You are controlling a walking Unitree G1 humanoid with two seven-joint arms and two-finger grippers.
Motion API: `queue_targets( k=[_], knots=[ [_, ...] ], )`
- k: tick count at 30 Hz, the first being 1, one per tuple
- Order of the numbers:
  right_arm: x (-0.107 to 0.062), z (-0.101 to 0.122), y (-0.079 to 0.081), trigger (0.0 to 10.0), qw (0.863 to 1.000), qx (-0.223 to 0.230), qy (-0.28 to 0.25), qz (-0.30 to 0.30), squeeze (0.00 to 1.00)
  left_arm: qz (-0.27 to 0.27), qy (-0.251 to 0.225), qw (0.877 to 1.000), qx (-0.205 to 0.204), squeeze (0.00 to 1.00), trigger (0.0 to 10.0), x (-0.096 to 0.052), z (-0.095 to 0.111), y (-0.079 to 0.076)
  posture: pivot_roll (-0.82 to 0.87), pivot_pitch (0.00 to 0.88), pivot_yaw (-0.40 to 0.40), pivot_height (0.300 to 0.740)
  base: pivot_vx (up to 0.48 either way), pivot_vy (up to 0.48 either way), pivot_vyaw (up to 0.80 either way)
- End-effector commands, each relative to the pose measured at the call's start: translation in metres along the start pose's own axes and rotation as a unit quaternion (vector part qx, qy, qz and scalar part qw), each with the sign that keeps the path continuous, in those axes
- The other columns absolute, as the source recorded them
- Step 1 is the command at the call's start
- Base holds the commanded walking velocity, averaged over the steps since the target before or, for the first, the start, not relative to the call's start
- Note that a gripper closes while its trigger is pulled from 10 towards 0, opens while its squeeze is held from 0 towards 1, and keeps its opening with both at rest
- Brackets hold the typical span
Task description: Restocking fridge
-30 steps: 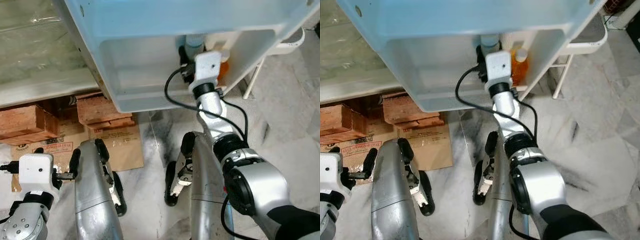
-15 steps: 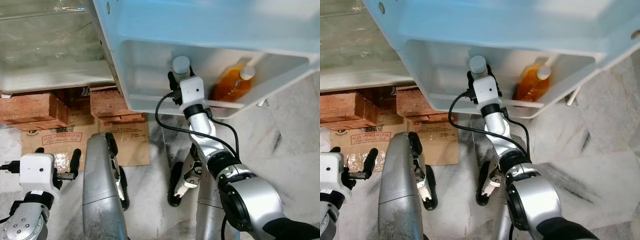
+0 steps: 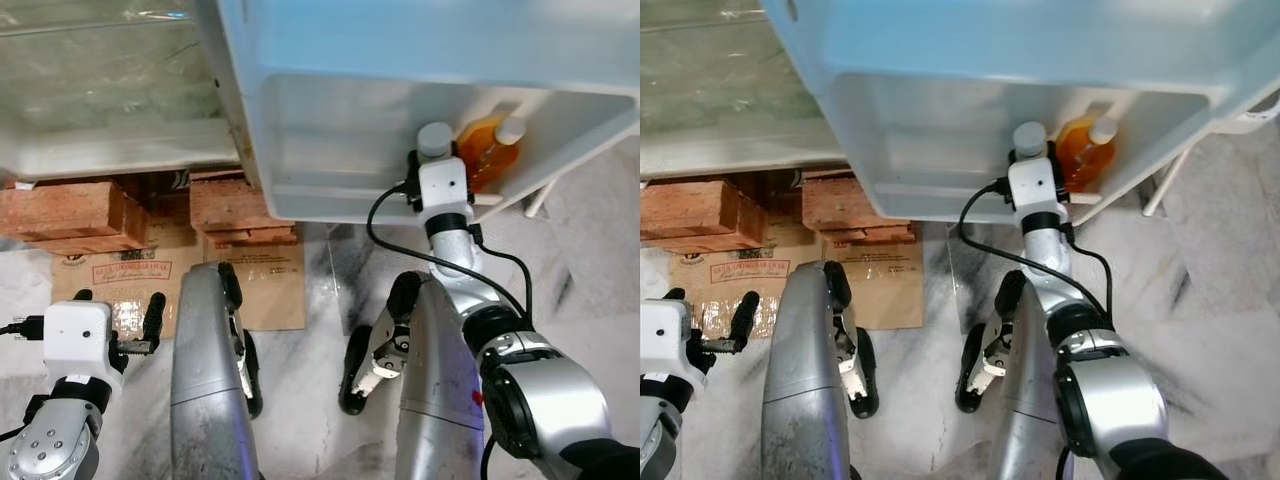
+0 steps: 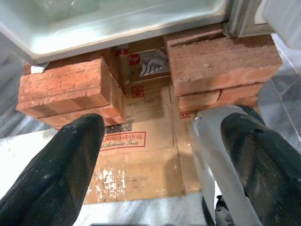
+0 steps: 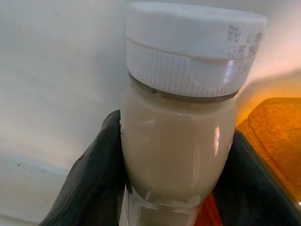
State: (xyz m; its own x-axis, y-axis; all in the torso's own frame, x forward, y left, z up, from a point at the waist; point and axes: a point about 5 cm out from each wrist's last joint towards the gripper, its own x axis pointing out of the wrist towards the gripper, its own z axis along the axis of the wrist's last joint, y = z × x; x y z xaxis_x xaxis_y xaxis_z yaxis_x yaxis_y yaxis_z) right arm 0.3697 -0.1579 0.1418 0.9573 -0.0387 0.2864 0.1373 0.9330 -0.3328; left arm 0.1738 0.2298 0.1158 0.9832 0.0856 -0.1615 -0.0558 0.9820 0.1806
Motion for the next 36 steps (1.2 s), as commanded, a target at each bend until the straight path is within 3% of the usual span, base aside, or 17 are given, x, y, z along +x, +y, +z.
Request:
queue_targets(
  k=[1, 9, 21, 22, 36],
  knots=[
    [-0.014, -0.026, -0.023, 10.0, 0.996, -0.006, 0.06, -0.058, 0.0, -0.003, 0.027, 1.0, 0.004, 0.0, 10.0, -0.005, -0.009, 0.002, 0.35, 0.43, -0.015, 0.491, 0.0, 0.0, 0.0],
    [-0.031, -0.052, -0.047, 10.0, 0.983, -0.002, 0.129, -0.131, 0.0, -0.007, 0.028, 1.0, 0.006, 0.0, 10.0, -0.001, -0.01, 0.001, 0.34, 0.425, -0.009, 0.491, 0.0, 0.0, 0.0],
    [-0.038, -0.063, -0.049, 10.0, 0.972, 0.033, 0.177, -0.15, 0.0, -0.013, 0.029, 0.999, 0.007, 0.0, 10.0, 0.003, -0.01, -0.001, 0.33, 0.421, -0.011, 0.491, 0.0, 0.0, 0.0],
    [-0.038, -0.064, -0.049, 10.0, 0.971, 0.039, 0.179, -0.152, 1.0, -0.012, 0.03, 0.999, 0.007, 0.0, 10.0, 0.003, -0.01, 0.0, 0.33, 0.422, -0.012, 0.491, 0.0, 0.0, 0.0],
    [-0.038, -0.064, -0.05, 10.0, 0.969, 0.032, 0.188, -0.154, 1.0, -0.011, 0.032, 0.999, 0.008, 0.0, 10.0, 0.004, -0.011, 0.0, 0.33, 0.42, -0.011, 0.491, 0.0, 0.0, 0.0]
  ],
)
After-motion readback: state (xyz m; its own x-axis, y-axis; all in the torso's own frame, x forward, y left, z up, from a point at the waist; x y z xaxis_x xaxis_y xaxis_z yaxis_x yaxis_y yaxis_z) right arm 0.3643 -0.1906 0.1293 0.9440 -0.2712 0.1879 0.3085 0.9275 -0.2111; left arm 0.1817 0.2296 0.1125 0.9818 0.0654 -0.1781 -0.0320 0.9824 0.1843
